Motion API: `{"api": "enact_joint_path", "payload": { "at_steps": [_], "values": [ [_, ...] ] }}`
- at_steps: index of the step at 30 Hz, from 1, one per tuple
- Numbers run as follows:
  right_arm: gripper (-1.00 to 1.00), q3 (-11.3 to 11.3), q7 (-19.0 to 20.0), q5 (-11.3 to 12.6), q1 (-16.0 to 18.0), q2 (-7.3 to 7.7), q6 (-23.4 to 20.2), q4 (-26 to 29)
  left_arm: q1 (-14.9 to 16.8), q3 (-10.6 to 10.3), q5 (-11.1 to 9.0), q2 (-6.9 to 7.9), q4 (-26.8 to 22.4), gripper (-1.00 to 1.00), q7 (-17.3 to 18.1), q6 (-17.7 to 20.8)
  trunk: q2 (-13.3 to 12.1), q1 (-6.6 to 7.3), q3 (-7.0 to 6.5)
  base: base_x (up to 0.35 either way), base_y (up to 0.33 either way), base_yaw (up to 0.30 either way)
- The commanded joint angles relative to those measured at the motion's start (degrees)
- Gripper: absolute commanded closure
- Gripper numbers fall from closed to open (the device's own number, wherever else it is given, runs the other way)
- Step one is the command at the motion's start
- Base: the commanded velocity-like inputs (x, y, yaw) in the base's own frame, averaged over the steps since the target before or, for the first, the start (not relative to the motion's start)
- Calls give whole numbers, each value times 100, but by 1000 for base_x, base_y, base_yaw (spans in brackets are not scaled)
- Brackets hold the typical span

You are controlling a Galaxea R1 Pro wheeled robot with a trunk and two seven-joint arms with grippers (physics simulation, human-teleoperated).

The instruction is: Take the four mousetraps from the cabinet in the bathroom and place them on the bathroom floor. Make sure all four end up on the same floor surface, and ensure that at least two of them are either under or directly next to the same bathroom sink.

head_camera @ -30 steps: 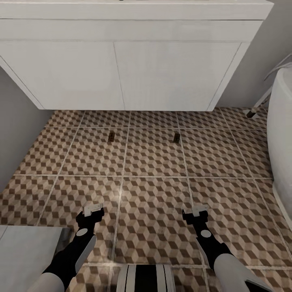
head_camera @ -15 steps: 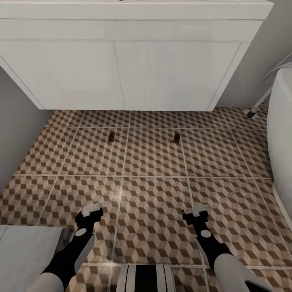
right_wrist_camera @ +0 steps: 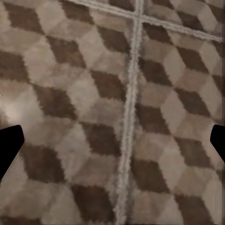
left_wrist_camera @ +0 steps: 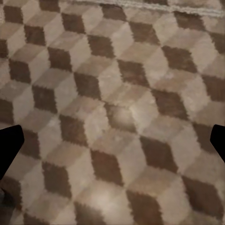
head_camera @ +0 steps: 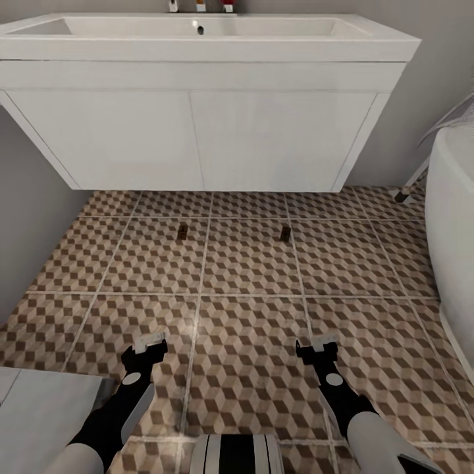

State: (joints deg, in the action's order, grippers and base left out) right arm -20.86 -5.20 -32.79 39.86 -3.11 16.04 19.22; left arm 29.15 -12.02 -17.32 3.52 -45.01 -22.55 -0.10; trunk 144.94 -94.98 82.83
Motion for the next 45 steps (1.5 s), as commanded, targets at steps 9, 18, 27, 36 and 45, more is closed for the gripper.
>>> {"api": "enact_joint_path", "payload": {
  "at_steps": [9, 18, 27, 36, 45],
  "values": [
    [-100, -41, -16, -61, 4, -5, 22, -6, 3, -41, -52, 9, 130, -100, -45, -7, -11, 24, -197, 0, 0, 0],
    [-100, -41, -16, -61, 4, -5, 22, -6, 3, -47, -52, 1, 155, -100, -40, -8, -23, 47, -396, 0, 0, 0],
    [-100, -41, -16, -61, 4, -5, 22, -7, 3, -57, -52, 0, 206, -100, -39, -8, -35, 70, -595, 0, 0, 0],
    [-100, -44, -16, -51, 4, -5, 22, -17, 3, -65, -52, 3, 433, -100, -33, -16, -47, 94, -795, 0, 0, 0],
    [-100, -64, -10, -26, 4, -5, 22, -53, 3, -49, -59, 6, 603, -100, 35, -23, -59, 117, -994, 0, 0, 0]
  ]
}}
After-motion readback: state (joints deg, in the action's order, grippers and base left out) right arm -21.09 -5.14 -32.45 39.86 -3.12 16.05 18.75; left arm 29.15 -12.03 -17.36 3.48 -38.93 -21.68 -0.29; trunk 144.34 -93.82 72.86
